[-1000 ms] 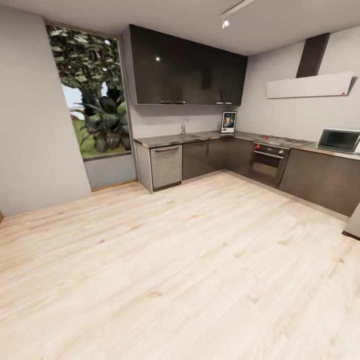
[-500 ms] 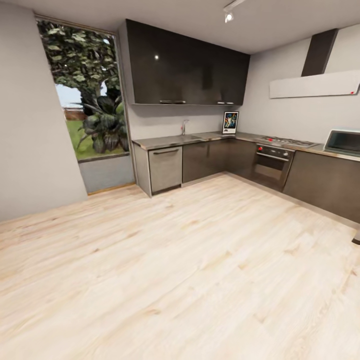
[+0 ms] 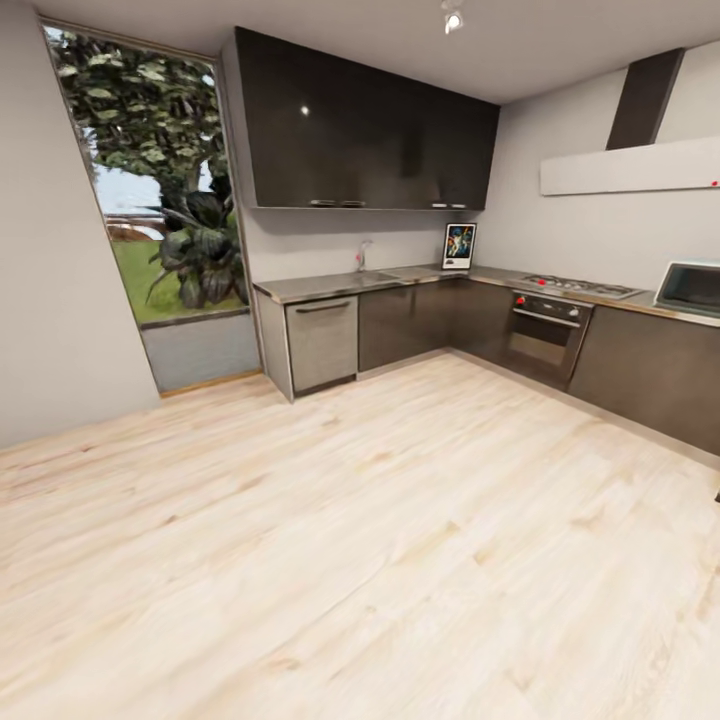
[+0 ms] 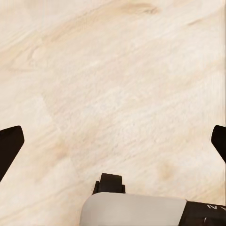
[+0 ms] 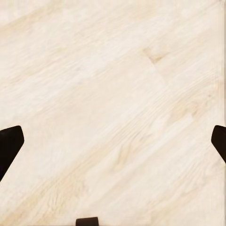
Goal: Pick up the poster from the kitchen countertop and hang it on one of the wall nails in the kitchen.
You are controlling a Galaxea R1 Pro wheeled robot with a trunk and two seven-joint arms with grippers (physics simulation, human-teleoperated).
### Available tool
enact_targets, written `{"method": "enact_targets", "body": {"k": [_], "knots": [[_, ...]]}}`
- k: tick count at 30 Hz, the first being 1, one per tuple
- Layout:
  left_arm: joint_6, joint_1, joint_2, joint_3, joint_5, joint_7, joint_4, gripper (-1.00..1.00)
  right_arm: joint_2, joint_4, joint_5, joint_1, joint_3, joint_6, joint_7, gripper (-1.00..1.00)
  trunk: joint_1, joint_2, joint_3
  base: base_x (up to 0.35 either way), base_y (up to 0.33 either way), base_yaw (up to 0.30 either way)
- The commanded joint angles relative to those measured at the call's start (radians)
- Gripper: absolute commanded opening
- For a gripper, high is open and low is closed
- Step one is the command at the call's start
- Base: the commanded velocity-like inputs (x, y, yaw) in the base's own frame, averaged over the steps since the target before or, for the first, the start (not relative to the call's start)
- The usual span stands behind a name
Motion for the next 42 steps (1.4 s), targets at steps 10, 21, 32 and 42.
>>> {"method": "enact_targets", "body": {"k": [10, 21, 32, 42], "knots": [[-0.001, 0.0, 0.0, 0.003, -0.001, 0.0, -0.001, 1.0, 0.0, 0.001, 0.004, -0.001, 0.0, -0.003, -0.003, 1.0, 0.001, 0.0, -0.001, 0.303, -0.182, 0.0], [-0.001, 0.0, 0.001, 0.003, -0.001, 0.0, -0.001, 1.0, 0.0, 0.001, 0.003, -0.001, 0.0, -0.003, -0.003, 1.0, 0.001, 0.0, -0.001, 0.317, -0.114, 0.0], [-0.002, 0.0, 0.001, 0.003, -0.001, 0.0, -0.001, 1.0, 0.0, 0.001, 0.003, -0.001, 0.0, -0.003, -0.003, 1.0, 0.001, 0.0, -0.001, 0.332, -0.009, 0.0], [-0.003, 0.0, 0.001, 0.003, -0.001, 0.0, -0.002, 1.0, 0.0, 0.001, 0.003, -0.001, 0.001, -0.003, -0.003, 1.0, 0.001, 0.0, -0.001, 0.334, -0.033, 0.0]]}}
